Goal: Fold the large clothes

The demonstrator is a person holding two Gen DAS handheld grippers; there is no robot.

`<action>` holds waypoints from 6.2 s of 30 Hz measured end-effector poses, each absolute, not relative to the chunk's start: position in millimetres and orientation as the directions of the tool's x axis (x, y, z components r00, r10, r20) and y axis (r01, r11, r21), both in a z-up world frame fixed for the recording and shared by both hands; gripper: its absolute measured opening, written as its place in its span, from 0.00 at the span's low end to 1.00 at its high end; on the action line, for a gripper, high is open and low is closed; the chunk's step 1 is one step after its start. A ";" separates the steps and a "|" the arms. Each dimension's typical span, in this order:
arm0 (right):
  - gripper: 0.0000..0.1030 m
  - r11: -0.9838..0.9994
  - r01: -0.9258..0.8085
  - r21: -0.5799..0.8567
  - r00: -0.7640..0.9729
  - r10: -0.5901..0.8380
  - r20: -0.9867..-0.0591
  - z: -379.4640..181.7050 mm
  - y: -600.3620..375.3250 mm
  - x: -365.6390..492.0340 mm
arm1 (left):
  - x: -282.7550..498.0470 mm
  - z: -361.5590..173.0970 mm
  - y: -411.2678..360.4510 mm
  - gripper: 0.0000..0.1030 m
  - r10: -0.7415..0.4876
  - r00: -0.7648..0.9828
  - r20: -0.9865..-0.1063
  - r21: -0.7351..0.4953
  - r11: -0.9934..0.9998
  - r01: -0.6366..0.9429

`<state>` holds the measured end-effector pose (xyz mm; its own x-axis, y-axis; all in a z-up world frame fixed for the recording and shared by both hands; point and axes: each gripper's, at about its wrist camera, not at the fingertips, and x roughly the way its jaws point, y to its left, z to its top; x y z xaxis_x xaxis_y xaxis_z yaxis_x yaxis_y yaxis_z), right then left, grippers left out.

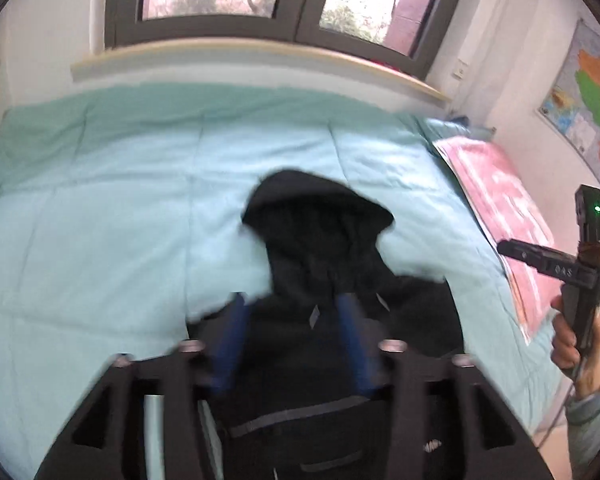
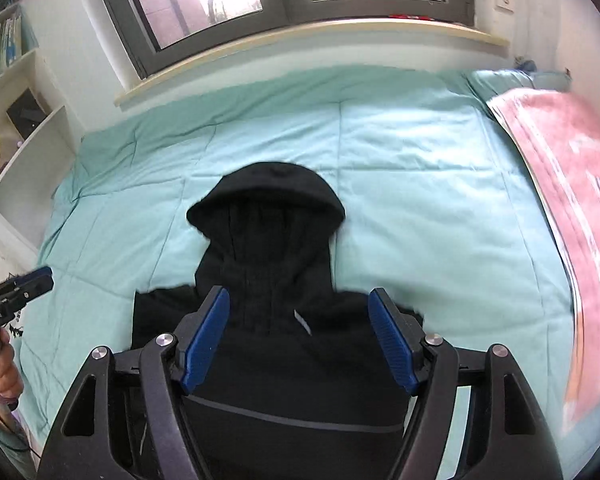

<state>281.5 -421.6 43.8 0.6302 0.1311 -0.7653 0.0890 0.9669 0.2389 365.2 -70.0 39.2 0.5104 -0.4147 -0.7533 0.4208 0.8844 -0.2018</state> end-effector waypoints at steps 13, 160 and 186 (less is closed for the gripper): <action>0.74 0.987 0.120 0.106 0.501 0.032 -0.865 -73.6 -415.6 461.0 | 542.1 -85.2 -164.3 0.58 -0.240 0.477 -0.845 -0.026 0.911 0.412; 0.57 0.968 -0.139 0.210 0.354 0.246 -0.902 -183.1 -254.3 190.4 | 232.2 -220.2 -97.9 0.49 -0.559 0.161 -0.813 -0.428 0.762 0.486; 0.60 0.960 0.230 0.161 0.513 0.021 -0.858 -148.5 -415.7 -99.2 | 7.7 -179.3 211.5 0.51 -0.486 0.423 -0.765 -0.438 0.874 0.211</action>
